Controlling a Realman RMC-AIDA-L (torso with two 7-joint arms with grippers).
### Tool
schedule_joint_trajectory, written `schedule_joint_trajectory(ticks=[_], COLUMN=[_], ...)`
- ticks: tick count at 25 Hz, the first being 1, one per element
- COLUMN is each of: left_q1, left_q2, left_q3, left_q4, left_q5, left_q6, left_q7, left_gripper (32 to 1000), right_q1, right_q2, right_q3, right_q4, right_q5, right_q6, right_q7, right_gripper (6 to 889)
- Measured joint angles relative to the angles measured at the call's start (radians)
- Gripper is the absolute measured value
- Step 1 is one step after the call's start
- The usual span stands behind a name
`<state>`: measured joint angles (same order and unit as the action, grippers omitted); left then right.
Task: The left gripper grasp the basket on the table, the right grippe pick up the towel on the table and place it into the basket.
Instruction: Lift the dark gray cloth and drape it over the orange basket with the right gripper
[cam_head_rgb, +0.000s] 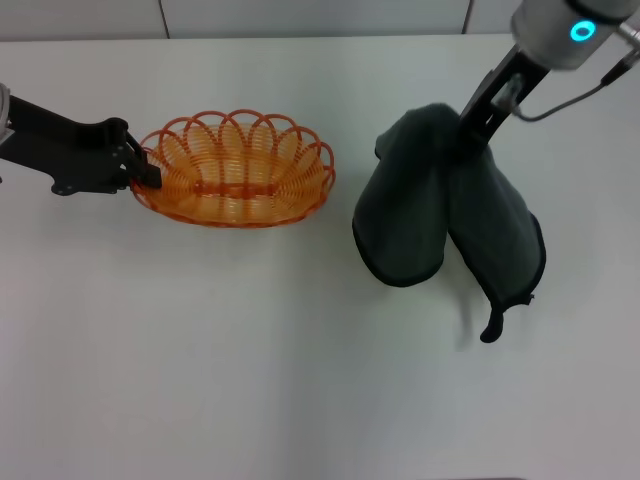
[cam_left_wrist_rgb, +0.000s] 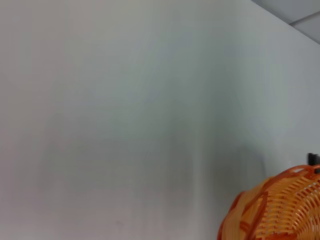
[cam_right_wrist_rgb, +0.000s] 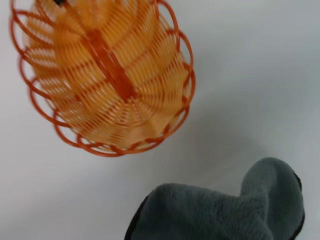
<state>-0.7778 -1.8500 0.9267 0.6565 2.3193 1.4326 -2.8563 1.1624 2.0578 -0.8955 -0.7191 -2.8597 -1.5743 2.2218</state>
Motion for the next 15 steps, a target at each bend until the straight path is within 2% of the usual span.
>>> schedule_joint_trajectory(ticks=[4, 7, 15], left_q1=[0.0, 0.0, 0.0], left_q2=[0.0001, 0.0002, 0.0001], left_q3=[-0.002, 0.0, 0.007], left_q4=[0.0, 0.0, 0.0], left_q5=[0.004, 0.004, 0.004], left_q6=[-0.001, -0.002, -0.004], left_q7=[-0.001, -0.003, -0.006], left_gripper=[110, 110, 109], right_q1=[0.009, 0.019, 0.073], right_q2=[-0.019, -0.036, -0.088], right_q3=[0.063, 0.089, 0.106], right_q4=[-0.079, -0.117, -0.163], right_q5=[0.0, 0.0, 0.062], right_q6=[-0.098, -0.154, -0.277], right_q7=[-0.001, -0.001, 0.012], right_gripper=[58, 60, 66])
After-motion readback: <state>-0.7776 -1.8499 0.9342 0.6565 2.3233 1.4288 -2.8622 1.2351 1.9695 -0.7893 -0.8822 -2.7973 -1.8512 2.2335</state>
